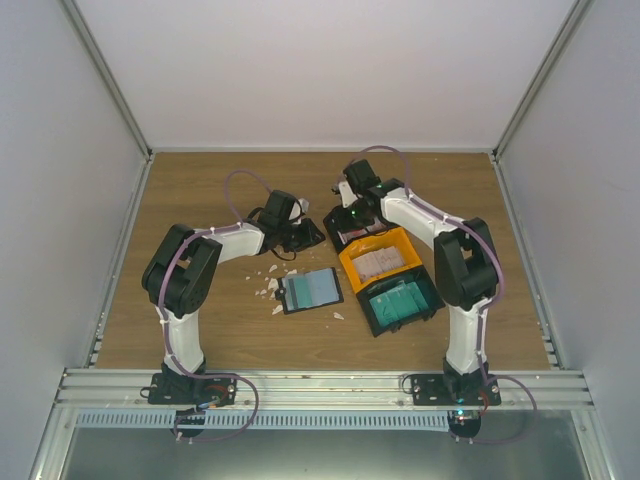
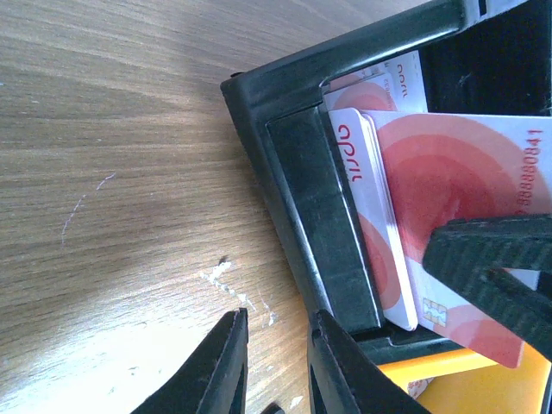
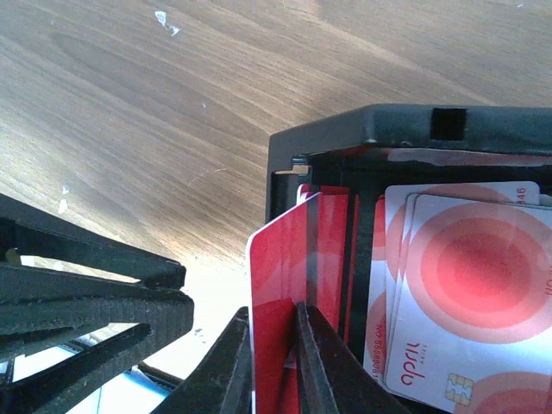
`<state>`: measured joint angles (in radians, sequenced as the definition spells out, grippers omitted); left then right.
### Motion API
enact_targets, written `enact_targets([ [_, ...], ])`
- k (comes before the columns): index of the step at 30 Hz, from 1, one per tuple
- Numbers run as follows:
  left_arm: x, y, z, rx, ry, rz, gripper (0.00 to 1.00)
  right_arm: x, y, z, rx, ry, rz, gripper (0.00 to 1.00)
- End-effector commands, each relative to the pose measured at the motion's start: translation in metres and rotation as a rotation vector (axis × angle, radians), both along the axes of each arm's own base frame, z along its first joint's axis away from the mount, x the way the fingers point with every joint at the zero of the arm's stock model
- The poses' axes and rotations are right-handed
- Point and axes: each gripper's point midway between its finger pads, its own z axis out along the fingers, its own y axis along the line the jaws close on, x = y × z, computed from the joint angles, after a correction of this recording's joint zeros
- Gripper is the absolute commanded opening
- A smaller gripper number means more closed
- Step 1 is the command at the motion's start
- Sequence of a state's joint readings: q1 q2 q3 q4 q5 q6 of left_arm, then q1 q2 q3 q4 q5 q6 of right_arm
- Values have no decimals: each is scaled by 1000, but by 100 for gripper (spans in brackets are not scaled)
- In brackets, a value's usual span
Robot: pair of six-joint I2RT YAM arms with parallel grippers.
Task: Put the credit cards into the card holder
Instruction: Pick up the credit card from the storage box.
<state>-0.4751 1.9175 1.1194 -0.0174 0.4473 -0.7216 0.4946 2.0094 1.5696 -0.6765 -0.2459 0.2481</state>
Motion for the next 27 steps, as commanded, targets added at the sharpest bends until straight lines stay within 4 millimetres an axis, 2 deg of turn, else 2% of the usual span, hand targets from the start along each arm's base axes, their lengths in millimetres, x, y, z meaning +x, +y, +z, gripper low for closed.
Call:
enact_targets([
  [1, 4, 3, 4, -5, -32, -2, 24, -5, 2, 19, 29, -19, -2, 11],
  [5, 3, 3, 6, -7, -38, 2, 24, -3, -4, 22, 4, -33, -26, 2],
  [8, 3, 5, 13, -16, -57, 11, 24, 2, -18, 27, -59, -72, -76, 1],
  [14, 1, 11, 31, -21, -103, 37, 28, 12, -42, 67, -122, -215, -170, 1],
  [17, -4, 16, 42, -24, -131, 50, 32, 9, -42, 89, -78, -269, -169, 1],
  [20, -14, 23, 54, -25, -157, 57, 38, -5, -30, 108, 35, -287, -126, 0],
  [23, -32, 33, 60, -24, -173, 55, 48, -32, -15, 109, 166, -259, -71, 1],
  [27, -68, 40, 75, -73, -206, -3, 63, -73, 7, 112, 366, -241, 9, 0],
])
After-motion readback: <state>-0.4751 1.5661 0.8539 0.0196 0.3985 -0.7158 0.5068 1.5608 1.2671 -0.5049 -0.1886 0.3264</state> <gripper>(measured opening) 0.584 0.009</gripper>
